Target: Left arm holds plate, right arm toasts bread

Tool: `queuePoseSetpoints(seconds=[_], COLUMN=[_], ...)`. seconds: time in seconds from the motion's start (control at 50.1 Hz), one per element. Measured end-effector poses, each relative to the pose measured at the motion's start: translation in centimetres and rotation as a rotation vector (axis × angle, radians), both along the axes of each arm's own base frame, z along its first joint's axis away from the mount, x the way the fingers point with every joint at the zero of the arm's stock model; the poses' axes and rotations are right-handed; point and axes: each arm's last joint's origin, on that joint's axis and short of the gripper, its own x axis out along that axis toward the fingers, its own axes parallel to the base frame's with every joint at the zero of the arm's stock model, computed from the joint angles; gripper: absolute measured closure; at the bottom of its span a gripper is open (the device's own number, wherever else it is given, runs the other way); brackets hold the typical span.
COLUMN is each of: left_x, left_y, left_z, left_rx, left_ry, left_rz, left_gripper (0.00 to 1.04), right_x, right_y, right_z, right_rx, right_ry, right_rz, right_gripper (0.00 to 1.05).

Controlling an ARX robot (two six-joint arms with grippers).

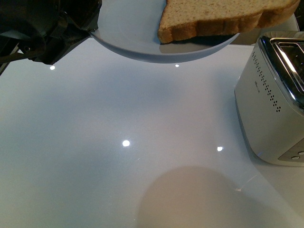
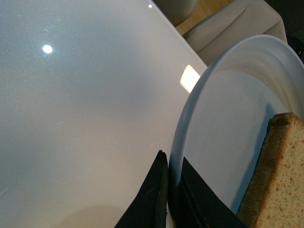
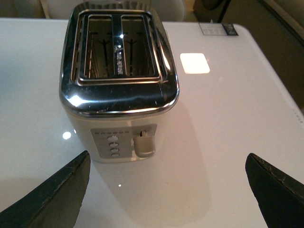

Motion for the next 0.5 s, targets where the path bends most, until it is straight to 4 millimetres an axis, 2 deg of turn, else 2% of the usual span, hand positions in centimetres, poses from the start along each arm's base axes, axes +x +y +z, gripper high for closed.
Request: queuePoseSetpoints(seconds=[0.08, 0.2, 0.419, 0.499], left_x=[0.0, 0.0, 0.0, 0.0], left_y=[0.0, 0.0, 0.0, 0.0], left_z=[0.0, 0.0, 0.0, 0.0], left_rx=[0.001, 0.000, 0.000, 0.000], left_ry=[-0.001, 0.000, 0.000, 0.000], left_rz=[0.002, 0.000, 0.000, 0.000], left_gripper=[1.02, 1.02, 1.02, 1.02], right_x=[0.3, 1.9, 7.2, 9.2], right_y=[-0.1, 0.0, 2.3, 3.7], right_z=[0.5, 1.3, 4.6, 5.8], right_rx=[0.007, 0.047, 0.253, 0.390], right_ry=[-0.028, -0.052, -0.075, -0.065], right_rz=[-0.001, 0.007, 0.093, 0.148], right_gripper=[0.09, 0.09, 0.09, 0.09])
